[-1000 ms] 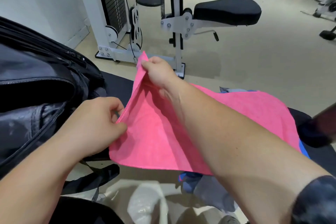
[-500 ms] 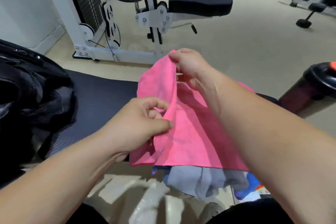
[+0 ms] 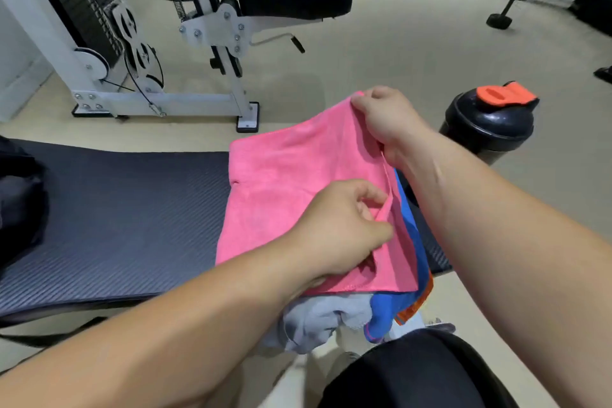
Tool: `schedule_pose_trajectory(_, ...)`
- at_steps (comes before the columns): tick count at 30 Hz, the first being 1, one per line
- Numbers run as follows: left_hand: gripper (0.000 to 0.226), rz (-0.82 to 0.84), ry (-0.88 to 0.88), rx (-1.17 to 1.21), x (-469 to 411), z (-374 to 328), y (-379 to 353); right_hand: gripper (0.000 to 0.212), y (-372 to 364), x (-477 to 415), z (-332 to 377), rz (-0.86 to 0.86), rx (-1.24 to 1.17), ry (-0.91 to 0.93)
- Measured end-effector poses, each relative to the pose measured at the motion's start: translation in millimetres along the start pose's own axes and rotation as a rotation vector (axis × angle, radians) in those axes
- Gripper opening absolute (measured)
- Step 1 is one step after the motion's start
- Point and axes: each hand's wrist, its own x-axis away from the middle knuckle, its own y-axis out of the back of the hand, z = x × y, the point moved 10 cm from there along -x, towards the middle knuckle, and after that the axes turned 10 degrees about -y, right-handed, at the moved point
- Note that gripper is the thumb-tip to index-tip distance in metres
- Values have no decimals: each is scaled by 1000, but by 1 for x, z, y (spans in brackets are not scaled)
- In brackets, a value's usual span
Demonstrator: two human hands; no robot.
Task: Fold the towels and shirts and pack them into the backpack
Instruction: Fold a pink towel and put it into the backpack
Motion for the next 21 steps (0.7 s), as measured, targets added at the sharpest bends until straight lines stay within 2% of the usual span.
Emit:
schedule_pose_trajectory(4,45,158,118,-11,9,27,-31,12,10,-8,-39,-144,247,-18)
schedule_pose_trajectory(6,37,147,104,7,15,27,-26,52,6,-5,-46,-150,375,1)
schedule_pose_trajectory(7,26,107,75,31,18,24,-17,64,3,1,-44,-167,433,39)
schedule_pose_trajectory(9,7,10,31,42,26,20,12,72,-13,19,-31,-170,583,153)
schedule_pose_trajectory(12,14,-138,62,-156,42,34,76,67,-63,49,-13,-11,809,319)
schedule_pose_trajectory(16,15,-236,207,-604,74,59,158,60,-148,87,-5,292,986,472)
schedule_pose_trajectory(19,21,-188,362,-761,94,84,182,58,-193,99,-2,345,1051,511)
schedule_pose_trajectory(21,29,-175,384,-806,99,93,185,59,-212,96,-4,342,1100,489)
